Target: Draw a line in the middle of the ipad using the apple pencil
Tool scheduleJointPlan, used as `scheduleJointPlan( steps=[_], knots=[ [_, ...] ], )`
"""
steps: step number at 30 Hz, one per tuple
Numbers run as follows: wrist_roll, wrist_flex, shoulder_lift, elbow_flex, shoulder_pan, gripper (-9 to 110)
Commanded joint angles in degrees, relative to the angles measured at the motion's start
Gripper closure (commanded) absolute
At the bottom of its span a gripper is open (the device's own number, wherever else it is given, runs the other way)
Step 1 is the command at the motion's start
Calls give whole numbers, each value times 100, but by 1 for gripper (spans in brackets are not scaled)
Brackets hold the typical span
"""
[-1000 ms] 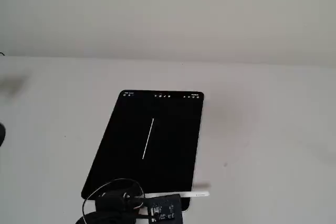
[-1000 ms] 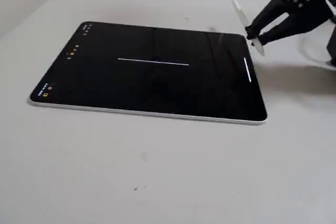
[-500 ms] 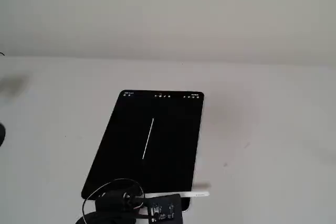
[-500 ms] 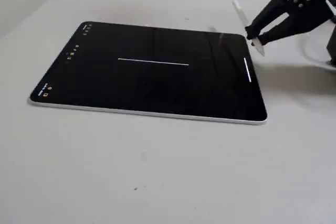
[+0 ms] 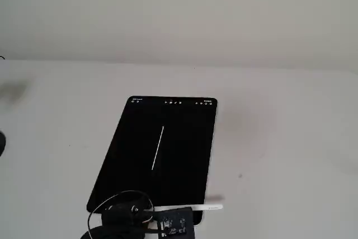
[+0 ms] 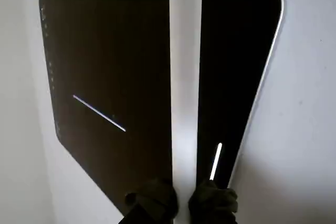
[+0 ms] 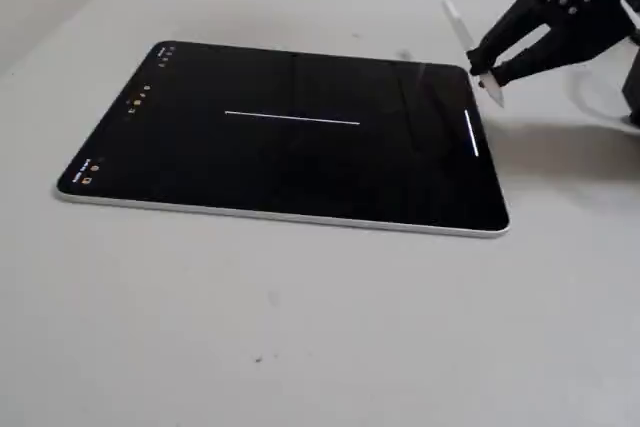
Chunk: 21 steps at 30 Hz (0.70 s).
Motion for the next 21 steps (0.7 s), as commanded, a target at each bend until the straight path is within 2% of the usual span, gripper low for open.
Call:
scheduleJointPlan(
  steps=[1,21],
  knots=[
    [88,-70,97,-26,-53,101],
    [88,-70,97,-26,-53,101]
  ],
)
